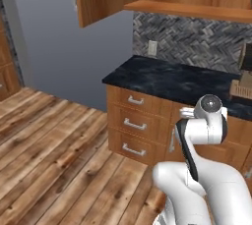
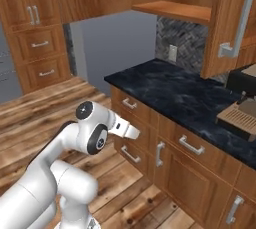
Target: Move the bowls from the cabinet to the plates on the dining table.
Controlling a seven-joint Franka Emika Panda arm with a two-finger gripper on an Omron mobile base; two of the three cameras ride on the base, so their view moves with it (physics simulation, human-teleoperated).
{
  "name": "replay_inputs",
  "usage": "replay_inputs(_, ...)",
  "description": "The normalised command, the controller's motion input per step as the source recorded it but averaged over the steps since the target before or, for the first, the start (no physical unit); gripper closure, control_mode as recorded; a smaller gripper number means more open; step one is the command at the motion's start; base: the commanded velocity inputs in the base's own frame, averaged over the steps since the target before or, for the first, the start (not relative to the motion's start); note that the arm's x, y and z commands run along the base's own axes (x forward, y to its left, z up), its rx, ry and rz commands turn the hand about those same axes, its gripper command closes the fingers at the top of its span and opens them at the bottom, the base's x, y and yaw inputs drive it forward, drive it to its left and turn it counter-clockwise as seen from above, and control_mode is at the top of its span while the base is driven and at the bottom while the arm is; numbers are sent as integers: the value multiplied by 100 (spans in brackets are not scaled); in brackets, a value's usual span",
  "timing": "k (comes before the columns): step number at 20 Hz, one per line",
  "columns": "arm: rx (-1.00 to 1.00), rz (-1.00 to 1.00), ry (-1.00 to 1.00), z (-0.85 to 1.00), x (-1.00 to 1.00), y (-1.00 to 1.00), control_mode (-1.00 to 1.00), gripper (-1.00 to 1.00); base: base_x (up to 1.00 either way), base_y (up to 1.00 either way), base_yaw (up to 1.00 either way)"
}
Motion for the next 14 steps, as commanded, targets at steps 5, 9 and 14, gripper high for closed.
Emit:
replay_inputs(5,0,0,0,0,0,0,100,-100,7,-24,-23)
replay_inputs(9,0,0,0,0,0,0,100,-100,0,0,-43)
replay_inputs(14,0,0,0,0,0,0,100,-100,0,-2,-39)
